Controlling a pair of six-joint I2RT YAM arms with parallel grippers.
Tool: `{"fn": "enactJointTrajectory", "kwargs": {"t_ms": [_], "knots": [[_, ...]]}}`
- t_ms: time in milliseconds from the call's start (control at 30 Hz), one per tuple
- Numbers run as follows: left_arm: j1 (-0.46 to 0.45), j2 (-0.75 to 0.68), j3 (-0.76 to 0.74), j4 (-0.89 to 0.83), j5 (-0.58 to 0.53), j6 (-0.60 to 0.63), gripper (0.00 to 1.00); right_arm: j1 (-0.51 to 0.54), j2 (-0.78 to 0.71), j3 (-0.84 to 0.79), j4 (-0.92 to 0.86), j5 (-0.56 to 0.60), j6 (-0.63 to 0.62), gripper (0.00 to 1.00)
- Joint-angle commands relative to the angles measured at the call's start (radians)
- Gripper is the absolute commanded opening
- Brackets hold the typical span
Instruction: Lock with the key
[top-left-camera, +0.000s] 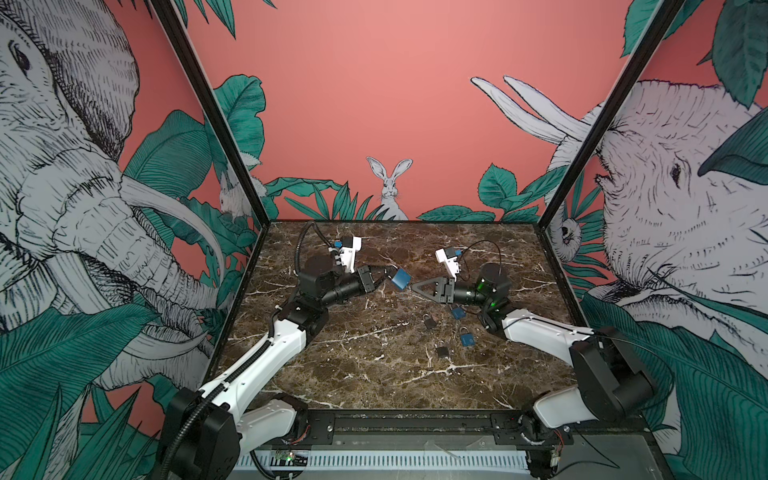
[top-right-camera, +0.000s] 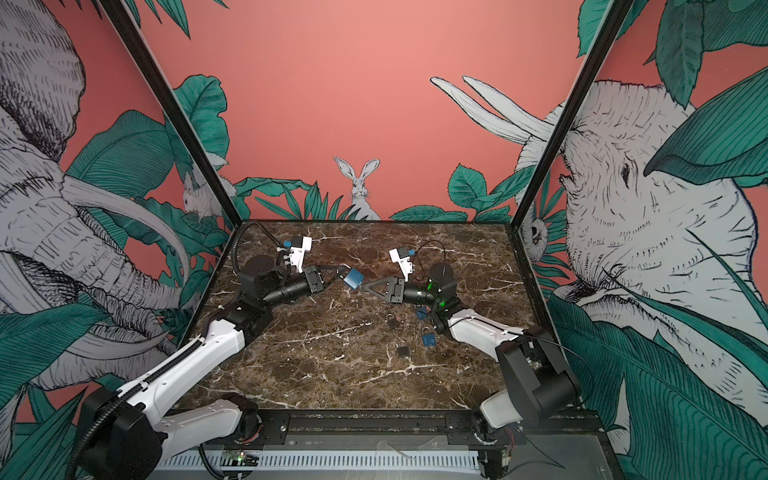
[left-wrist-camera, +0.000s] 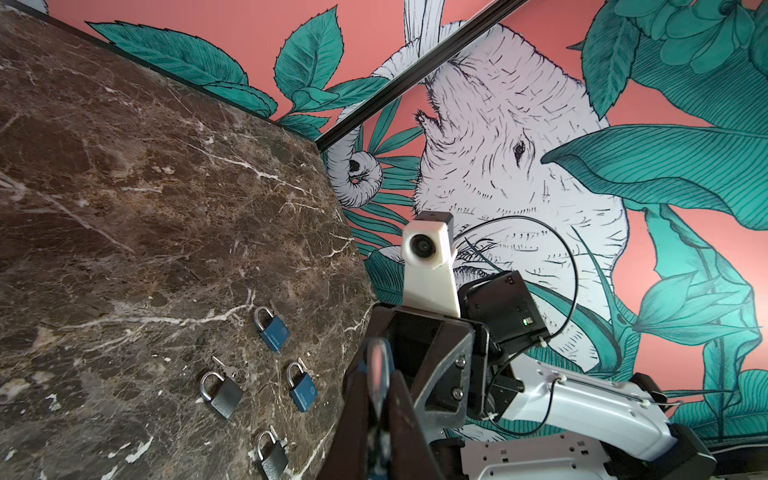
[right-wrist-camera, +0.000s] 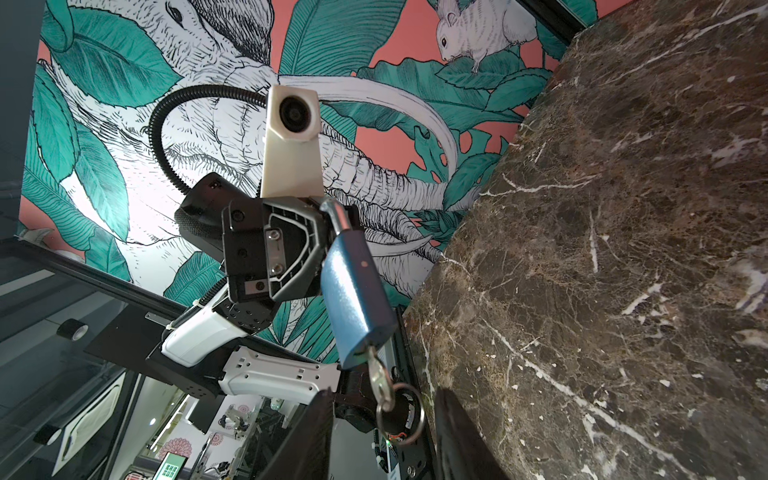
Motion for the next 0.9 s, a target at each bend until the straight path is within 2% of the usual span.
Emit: {"fn": "enactJointTrajectory", "kwargs": {"t_ms": [0, 267, 400, 533, 700, 800, 867], "knots": [[0.003, -0.024, -0.007, 0.082, 0.004, -0.026, 0.0, 0.0, 0.022, 0.027, 0.088, -0.023, 0.023, 0.4], [0.003, -0.025, -0.019, 0.079, -0.005, -0.031, 0.0, 0.01, 0.085, 0.043, 0.261, -0.037, 0.145, 0.31], [0.003, -0.032, -0.033, 0.086, -0.021, -0.028, 0.0, 0.016, 0.094, 0.038, 0.301, -0.034, 0.17, 0.24], [0.003, -0.034, -0.045, 0.099, -0.08, -0.032, 0.0, 0.027, 0.072, 0.035, 0.225, -0.025, 0.12, 0.18], [0.003, -0.045, -0.063, 0.12, -0.136, -0.037, 0.0, 0.051, 0.023, 0.039, 0.064, -0.012, 0.008, 0.15], [0.004, -0.047, -0.061, 0.12, -0.141, -0.035, 0.0, 0.066, -0.003, 0.059, -0.072, 0.003, -0.081, 0.03], [0.005, -0.051, -0.061, 0.122, -0.147, -0.033, 0.0, 0.071, -0.017, 0.064, -0.138, 0.022, -0.122, 0.0]]}}
